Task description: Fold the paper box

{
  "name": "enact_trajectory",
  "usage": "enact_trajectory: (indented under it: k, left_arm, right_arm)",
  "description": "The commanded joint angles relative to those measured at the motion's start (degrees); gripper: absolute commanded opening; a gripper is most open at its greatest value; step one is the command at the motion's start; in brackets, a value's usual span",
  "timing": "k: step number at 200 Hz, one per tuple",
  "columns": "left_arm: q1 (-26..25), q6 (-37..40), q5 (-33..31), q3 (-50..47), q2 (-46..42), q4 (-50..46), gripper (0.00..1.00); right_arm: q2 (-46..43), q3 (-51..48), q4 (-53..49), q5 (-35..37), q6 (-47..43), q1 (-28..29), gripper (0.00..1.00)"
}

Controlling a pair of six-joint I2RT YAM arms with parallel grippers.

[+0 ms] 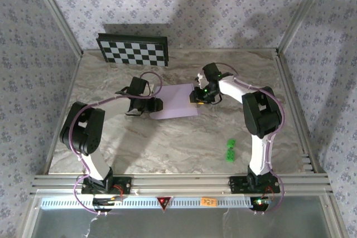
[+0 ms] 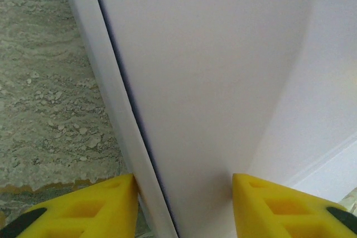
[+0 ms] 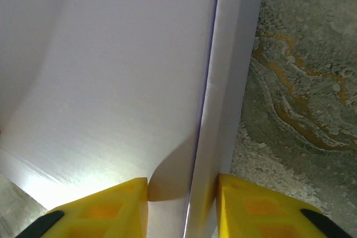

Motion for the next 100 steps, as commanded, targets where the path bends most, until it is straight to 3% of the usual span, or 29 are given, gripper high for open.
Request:
enact_trajectory:
  k: [1, 64, 100]
  left_arm:
    - [-1.6, -0.6, 4.3, 1.9, 2.0, 2.1, 0.41]
    - [-3.6, -0.5, 4.4, 0.4, 0.3, 0.9, 0.24]
    - [-4.9, -1.4, 3.9, -4.4, -6.8, -1.0, 0.23]
  right_arm:
    - [1.6, 1.6, -0.7, -2.7, 0.6, 3.2, 0.31]
    - [-1.2, -1.0, 0.3, 0.3, 3.0, 7.6, 0.15]
    - [-7.1, -6.4, 2.4, 2.6, 6.2, 10.9, 0.13]
